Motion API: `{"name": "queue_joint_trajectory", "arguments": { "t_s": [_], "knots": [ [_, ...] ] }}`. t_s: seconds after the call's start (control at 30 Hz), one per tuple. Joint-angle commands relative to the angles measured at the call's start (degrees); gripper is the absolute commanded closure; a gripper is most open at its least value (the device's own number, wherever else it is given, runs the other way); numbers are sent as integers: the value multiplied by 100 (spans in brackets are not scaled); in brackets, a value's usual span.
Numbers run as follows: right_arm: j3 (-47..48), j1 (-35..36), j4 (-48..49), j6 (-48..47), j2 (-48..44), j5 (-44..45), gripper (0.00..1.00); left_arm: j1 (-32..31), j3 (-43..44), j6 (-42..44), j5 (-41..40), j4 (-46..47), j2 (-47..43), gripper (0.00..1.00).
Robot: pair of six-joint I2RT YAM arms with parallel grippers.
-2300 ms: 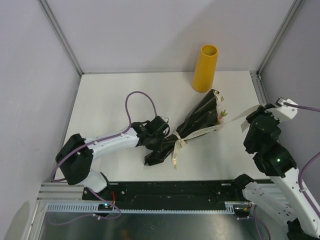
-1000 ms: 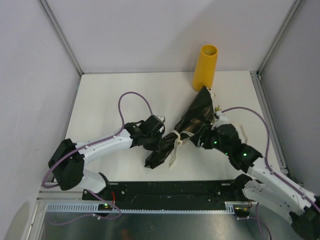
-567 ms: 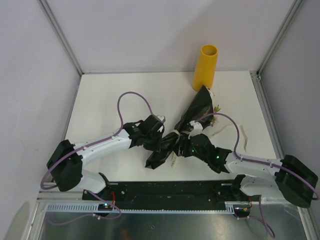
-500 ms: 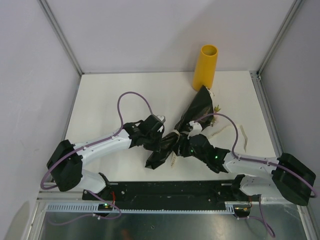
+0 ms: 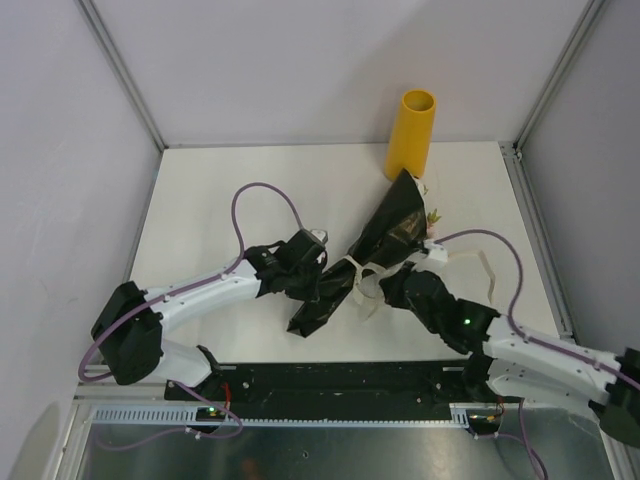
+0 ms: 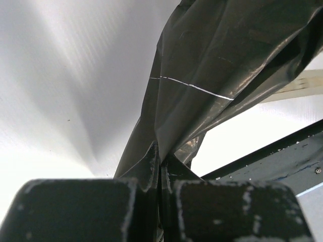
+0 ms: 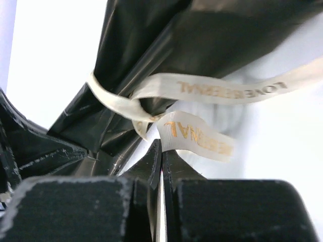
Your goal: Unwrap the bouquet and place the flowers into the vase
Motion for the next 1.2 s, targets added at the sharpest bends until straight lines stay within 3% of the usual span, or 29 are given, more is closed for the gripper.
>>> {"name": "queue_joint_trajectory", "arguments": {
  "t_s": [0.0, 0.3, 0.37, 0.47, 0.53, 0.63, 0.87, 1.03, 1.17],
  "knots": [
    [394, -328, -1938, 588, -920, 1094, 100, 29, -88, -171, -232, 228, -242, 100],
    [567, -1848, -3542, 823, -2015, 1337, 100, 35, -267, -228, -225, 240, -328, 100],
    [676, -2048, -3633, 757, -2050, 1266, 89, 36, -277, -217, -215, 243, -349, 100],
    [850, -2142, -3329, 145, -2035, 834, 60, 36, -239, -181, -182, 242, -379, 100],
    [951, -2154, -2952, -225, -1979, 362, 47, 34, -209, -150, -160, 244, -397, 100],
    [981, -2146, -2052, -714, -1805, -619, 37, 36, -169, -94, -98, 250, -384, 100],
    [976, -1854, 6, -1760, -370, -2681, 36, 34, -139, -87, -12, 273, -323, 99],
    [978, -1726, 1111, -2109, 593, -3470, 46, 27, -85, -90, 88, 311, -286, 97],
    [1042, -1666, 1512, -2260, 1105, -3720, 46, 28, -31, -60, 99, 317, -236, 95]
  ]
}}
